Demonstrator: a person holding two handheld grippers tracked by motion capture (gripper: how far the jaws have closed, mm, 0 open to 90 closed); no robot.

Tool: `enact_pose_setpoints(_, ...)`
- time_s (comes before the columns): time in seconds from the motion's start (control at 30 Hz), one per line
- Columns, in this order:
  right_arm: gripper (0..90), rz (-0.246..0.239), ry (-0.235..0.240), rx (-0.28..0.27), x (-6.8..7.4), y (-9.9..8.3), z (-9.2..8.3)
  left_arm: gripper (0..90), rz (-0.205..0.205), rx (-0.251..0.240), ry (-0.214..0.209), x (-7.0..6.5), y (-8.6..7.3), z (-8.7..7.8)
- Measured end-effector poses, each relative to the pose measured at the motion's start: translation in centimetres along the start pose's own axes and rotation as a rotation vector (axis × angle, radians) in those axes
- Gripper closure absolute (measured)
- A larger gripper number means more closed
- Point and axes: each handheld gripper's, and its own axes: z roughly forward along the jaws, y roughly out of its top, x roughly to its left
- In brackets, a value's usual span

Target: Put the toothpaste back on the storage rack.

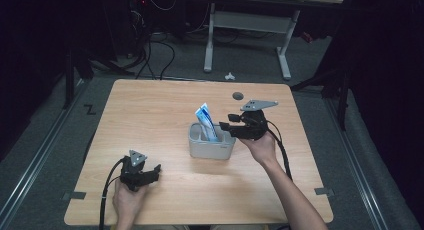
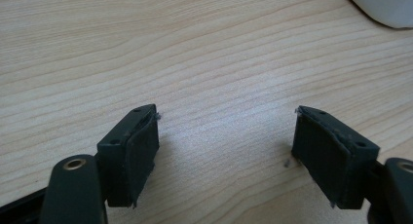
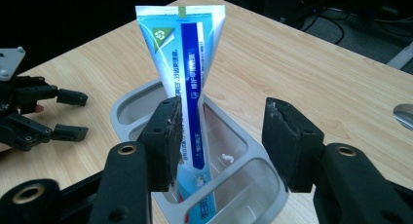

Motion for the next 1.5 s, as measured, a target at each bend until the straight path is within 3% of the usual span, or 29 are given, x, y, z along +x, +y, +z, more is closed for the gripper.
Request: enact_pose_setpoints(1.5,50.9,0.079,-0.052,-0.072,-2.3,-2.2,-4.8,25.5,0.0,0.0,0.0,0.0,0.0,0.0)
